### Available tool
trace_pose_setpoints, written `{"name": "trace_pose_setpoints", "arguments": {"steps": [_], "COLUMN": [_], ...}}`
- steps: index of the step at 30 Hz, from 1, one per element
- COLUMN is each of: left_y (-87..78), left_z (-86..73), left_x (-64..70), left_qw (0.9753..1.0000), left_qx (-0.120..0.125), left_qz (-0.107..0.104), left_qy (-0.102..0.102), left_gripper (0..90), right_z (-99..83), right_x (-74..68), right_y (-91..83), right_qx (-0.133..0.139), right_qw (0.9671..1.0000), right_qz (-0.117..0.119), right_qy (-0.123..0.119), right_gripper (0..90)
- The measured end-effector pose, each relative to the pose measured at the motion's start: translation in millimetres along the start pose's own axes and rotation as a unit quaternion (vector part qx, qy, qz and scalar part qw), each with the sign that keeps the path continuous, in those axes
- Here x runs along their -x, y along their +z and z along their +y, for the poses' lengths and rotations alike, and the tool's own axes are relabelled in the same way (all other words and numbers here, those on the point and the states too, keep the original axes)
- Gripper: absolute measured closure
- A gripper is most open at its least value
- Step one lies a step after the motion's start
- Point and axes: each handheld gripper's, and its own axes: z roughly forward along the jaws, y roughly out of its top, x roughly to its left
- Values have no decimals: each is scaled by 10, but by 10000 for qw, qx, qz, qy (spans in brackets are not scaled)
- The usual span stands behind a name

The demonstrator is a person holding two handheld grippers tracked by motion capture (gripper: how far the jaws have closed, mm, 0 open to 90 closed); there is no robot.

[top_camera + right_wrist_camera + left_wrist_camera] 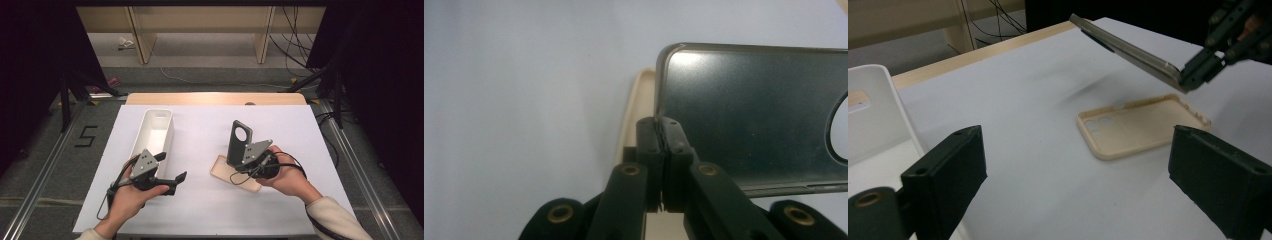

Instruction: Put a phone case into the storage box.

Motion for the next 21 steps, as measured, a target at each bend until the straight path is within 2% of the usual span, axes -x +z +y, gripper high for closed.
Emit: {"name": "trace_pose_setpoints", "arguments": {"steps": [3, 4, 5, 6, 7, 8, 9, 13, 14, 17, 18, 21], "left_y": [41, 103, 103, 162, 162, 227, 227, 373, 461, 543, 643, 718], "left_z": [80, 180, 180, 268, 268, 354, 354, 516, 583, 630, 683, 728], "left_x": [-4, 3, 3, 9, 9, 19, 19, 56, 71, 80, 88, 95], "left_qw": [10000, 10000, 10000, 9999, 9999, 9998, 9998, 9993, 9987, 9981, 9974, 9971], "left_qx": [4, -29, -29, -76, -76, -163, -163, -316, -454, -589, -673, -712], "left_qz": [19, 43, 43, 25, 25, -5, -5, -82, -106, -138, -248, -274], "left_qy": [13, 39, 39, 87, 87, 103, 103, 185, 201, 153, 63, 8], "left_gripper": [99, 103, 104, 106, 109, 113, 118, 132, 141, 154, 155, 161], "right_z": [15, 30, 37, 45, 53, 61, 69, 95, 119, 154, 168, 188], "right_x": [-33, -67, -81, -96, -111, -125, -142, -190, -219, -249, -264, -285], "right_y": [-3, -14, -14, -16, -15, -11, -10, 10, 21, 33, 41, 50], "right_qx": [32, 66, 94, 102, 102, 110, 102, 107, 94, 117, 125, 131], "right_qw": [10000, 10000, 9999, 9999, 9999, 9999, 9999, 9998, 9997, 9996, 9995, 9994], "right_qz": [12, 27, 50, 34, 53, 51, 72, 104, 126, 152, 167, 193], "right_qy": [-32, -17, -41, -41, -66, -94, -95, -145, -169, -226, -239, -254], "right_gripper": [892, 892, 892, 892, 892, 892, 892, 892, 892, 892, 892, 892]}}
